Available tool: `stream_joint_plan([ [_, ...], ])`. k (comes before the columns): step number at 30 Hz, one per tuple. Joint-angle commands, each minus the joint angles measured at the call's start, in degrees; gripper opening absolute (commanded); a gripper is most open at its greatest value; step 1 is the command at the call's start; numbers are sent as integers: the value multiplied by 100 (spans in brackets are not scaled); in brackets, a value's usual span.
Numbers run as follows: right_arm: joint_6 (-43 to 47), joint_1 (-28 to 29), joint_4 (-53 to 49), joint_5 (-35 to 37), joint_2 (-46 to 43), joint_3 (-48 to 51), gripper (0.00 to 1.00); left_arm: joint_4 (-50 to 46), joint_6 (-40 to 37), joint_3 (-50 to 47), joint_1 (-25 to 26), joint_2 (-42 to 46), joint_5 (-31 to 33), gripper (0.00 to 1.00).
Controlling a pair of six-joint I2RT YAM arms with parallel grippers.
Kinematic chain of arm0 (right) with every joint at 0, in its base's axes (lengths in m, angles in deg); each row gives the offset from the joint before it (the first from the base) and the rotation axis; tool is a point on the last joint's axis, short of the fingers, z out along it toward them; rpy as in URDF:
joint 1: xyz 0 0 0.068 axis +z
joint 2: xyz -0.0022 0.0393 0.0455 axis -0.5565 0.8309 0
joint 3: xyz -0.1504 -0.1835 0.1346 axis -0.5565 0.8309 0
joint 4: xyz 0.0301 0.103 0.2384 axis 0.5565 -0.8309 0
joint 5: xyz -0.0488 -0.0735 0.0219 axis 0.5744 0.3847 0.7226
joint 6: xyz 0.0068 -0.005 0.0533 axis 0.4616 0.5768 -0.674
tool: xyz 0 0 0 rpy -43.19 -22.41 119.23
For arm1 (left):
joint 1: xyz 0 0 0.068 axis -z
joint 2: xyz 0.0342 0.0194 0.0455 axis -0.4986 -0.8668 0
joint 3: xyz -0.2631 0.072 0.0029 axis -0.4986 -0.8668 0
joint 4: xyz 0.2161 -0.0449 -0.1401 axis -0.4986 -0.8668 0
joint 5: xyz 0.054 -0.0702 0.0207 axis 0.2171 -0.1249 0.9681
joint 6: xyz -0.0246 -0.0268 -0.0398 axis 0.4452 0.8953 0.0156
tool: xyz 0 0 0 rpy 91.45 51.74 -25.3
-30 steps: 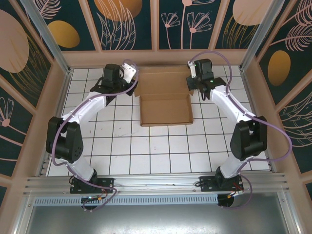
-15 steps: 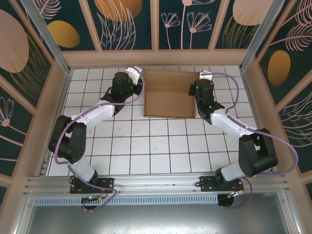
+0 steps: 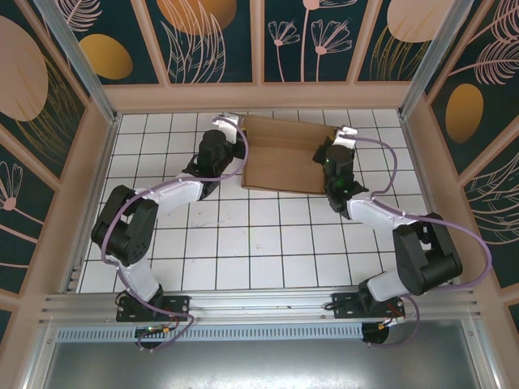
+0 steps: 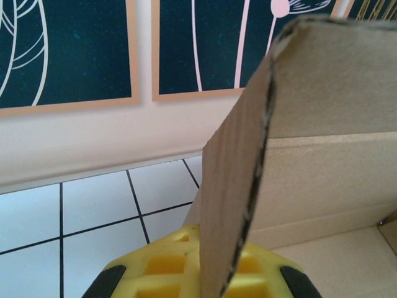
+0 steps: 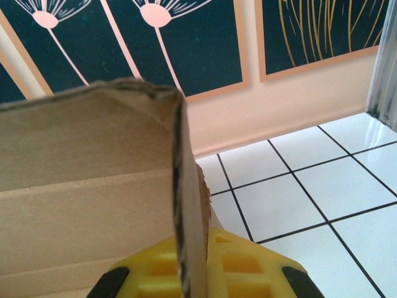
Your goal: Fold the paper box
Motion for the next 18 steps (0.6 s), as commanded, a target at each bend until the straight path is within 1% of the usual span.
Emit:
stream_joint_plan([
  [1, -56, 155, 813, -47, 133, 135, 0, 384, 417, -36, 197, -214, 15, 0],
  [4, -28, 153, 931, -112, 254, 221, 0, 407, 632, -16, 226, -331, 144, 0],
  [8, 34, 160, 1310, -138, 324, 448, 0, 620, 547, -67, 265, -452, 231, 0],
  [12, -11, 158, 1500, -85, 447, 582, 0, 490, 639, 49, 279, -608, 391, 0],
  [18, -35, 223, 1868, 66, 568, 816, 0, 637, 728, 49, 376, -815, 573, 0],
])
